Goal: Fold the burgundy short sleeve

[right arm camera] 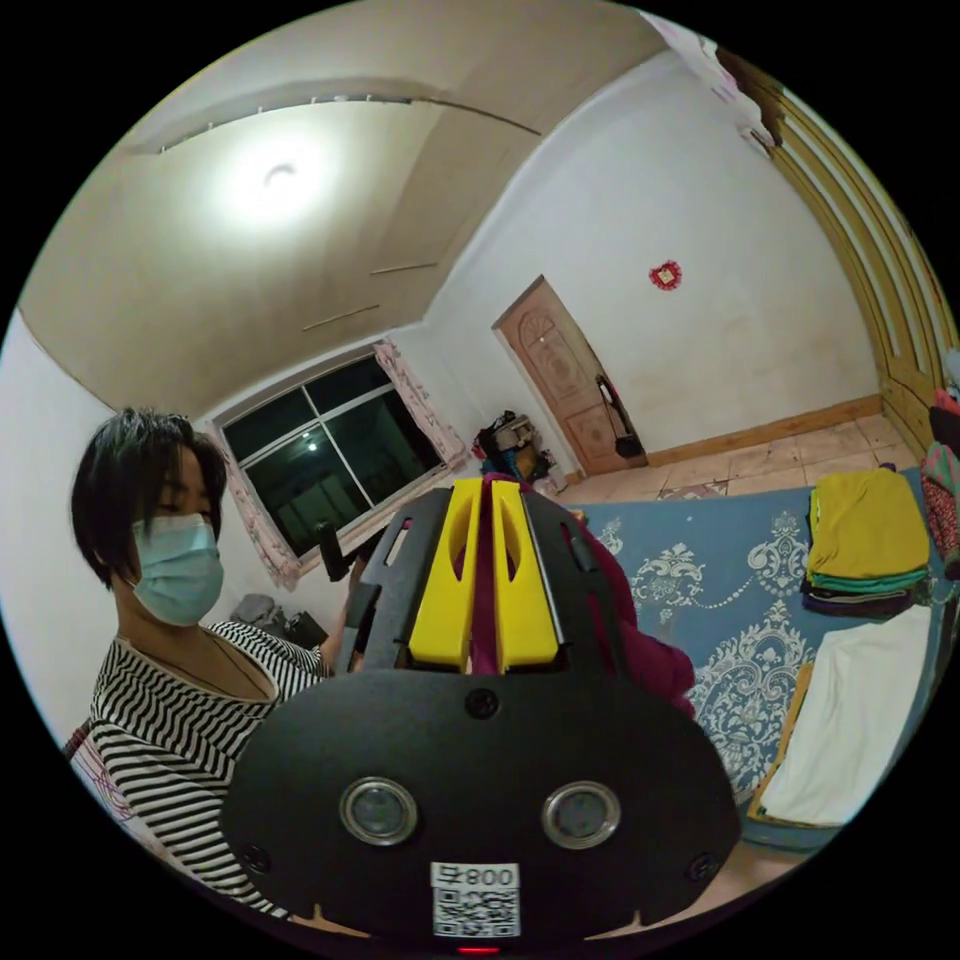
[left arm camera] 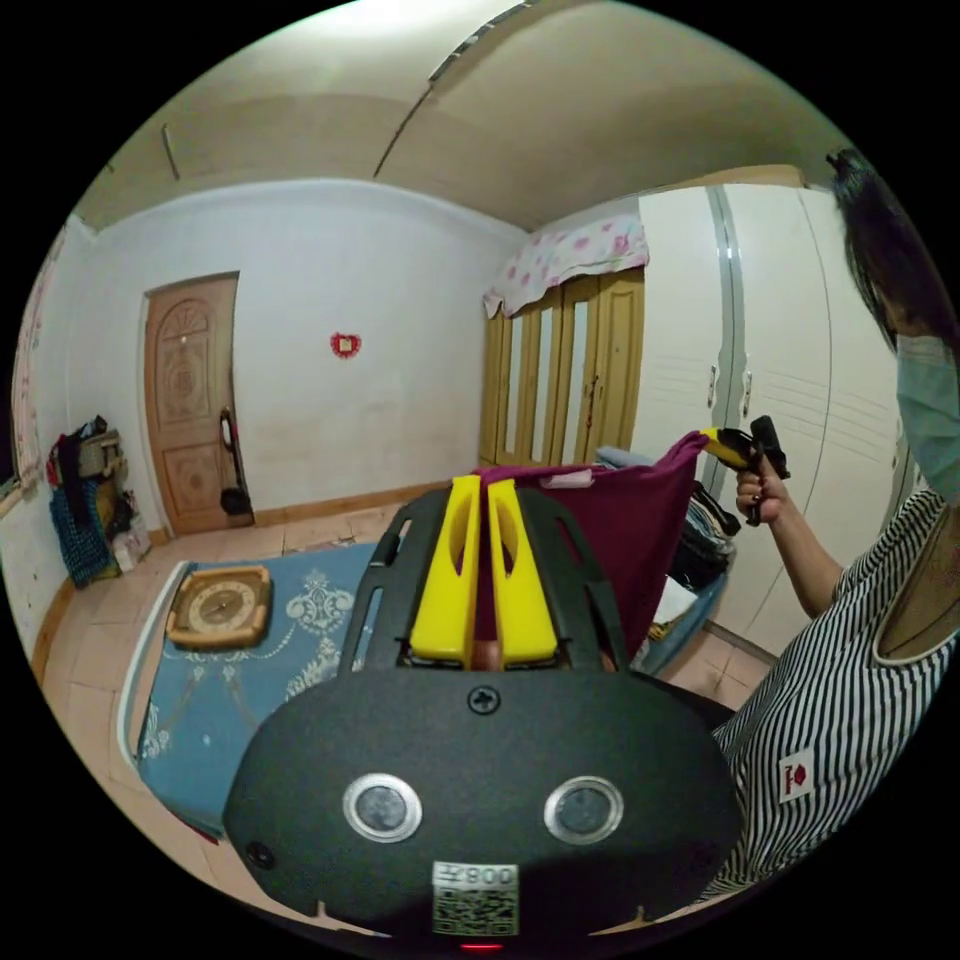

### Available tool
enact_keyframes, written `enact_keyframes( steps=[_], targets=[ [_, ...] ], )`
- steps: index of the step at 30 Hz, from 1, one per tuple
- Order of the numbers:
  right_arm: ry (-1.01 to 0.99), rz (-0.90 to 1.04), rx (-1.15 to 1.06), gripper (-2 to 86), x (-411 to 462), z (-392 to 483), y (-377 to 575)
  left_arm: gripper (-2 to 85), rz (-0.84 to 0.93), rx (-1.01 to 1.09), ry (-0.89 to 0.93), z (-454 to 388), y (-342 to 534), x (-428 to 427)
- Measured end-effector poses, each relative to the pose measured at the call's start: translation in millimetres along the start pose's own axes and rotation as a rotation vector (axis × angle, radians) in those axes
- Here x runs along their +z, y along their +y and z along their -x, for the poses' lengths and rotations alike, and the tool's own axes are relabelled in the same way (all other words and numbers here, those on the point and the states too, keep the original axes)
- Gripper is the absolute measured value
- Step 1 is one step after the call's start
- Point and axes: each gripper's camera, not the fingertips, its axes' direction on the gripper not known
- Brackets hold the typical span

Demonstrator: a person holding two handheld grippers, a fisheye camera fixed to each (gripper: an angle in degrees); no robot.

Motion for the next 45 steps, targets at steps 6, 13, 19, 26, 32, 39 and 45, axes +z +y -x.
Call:
enact_keyframes(
  steps=[6,13,19,26,32,39,45],
  targets=[
    [-0.024,-0.013,0.057,1.3,-3.4,-49.1,-28.5,0.8,0.057,0.029,-0.046,-27.2,-12.6,14.0],
    [-0.003,0.092,0.168,1.2,44.8,-146.1,-90.9,0.9,0.192,-0.067,-0.119,8.5,-11.1,74.1],
    [-0.021,0.196,0.226,1.1,126.5,-242.6,-181.6,0.9,0.207,-0.146,-0.231,62.4,-35.2,94.0],
    [-0.142,0.148,0.153,1.1,186.2,-303.6,-317.6,0.9,0.072,-0.028,-0.349,66.8,-97.9,48.2],
    [-0.138,0.148,0.07,1.0,172.9,-364.2,-377.3,0.9,0.011,0.094,-0.161,34.3,-91.1,33.1],
    [0.062,0.262,0.295,0.5,137.0,-541.7,-353.7,1.0,0.299,0.054,0.199,11.9,32.6,161.8],
    [0.302,0.379,0.653,0.3,86.1,-709.1,-292.3,1.1,0.667,-0.201,0.417,13.4,205.1,344.4]
  ],
)
